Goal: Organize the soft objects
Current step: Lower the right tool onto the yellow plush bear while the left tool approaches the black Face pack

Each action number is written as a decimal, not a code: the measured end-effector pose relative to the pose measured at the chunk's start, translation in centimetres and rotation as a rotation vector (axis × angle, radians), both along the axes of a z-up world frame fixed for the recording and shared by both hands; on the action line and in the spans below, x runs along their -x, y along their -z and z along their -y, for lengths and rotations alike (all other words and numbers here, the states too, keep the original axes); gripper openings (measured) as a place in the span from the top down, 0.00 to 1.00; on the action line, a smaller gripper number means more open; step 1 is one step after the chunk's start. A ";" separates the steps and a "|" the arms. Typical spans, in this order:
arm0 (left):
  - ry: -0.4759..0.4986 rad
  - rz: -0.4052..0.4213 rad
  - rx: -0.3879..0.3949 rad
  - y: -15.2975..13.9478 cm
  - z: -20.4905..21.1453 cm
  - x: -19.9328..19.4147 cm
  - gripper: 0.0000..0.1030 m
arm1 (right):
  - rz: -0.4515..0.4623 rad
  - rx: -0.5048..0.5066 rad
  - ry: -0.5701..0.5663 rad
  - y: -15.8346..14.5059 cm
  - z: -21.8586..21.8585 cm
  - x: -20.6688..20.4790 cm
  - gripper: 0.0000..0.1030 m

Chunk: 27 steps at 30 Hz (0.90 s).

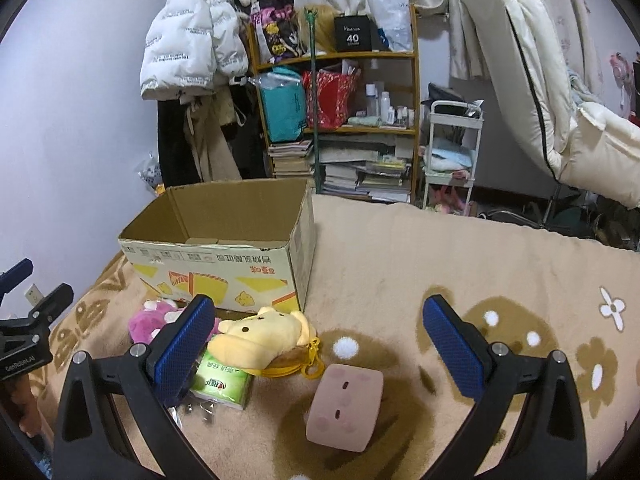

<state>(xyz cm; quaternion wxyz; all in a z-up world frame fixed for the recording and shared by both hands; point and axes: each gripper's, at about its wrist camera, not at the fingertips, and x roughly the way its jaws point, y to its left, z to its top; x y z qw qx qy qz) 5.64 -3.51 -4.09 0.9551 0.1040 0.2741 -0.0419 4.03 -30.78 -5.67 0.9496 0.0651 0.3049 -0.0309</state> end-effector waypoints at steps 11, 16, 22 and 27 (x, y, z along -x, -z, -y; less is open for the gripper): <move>-0.002 -0.104 -0.005 2.8 0.2 -2.4 0.01 | -0.093 0.058 -0.067 2.3 -2.2 -3.6 0.00; 0.000 -0.179 0.000 4.3 0.1 -3.5 0.01 | -0.165 0.004 -0.096 4.4 -2.6 -5.2 0.00; -0.002 -0.262 0.008 5.9 0.0 -4.4 0.01 | -0.197 -0.033 -0.107 5.5 -2.8 -6.6 0.00; -0.006 -0.299 0.003 6.7 0.1 -4.8 0.01 | -0.230 -0.045 -0.113 6.7 -3.3 -7.8 0.00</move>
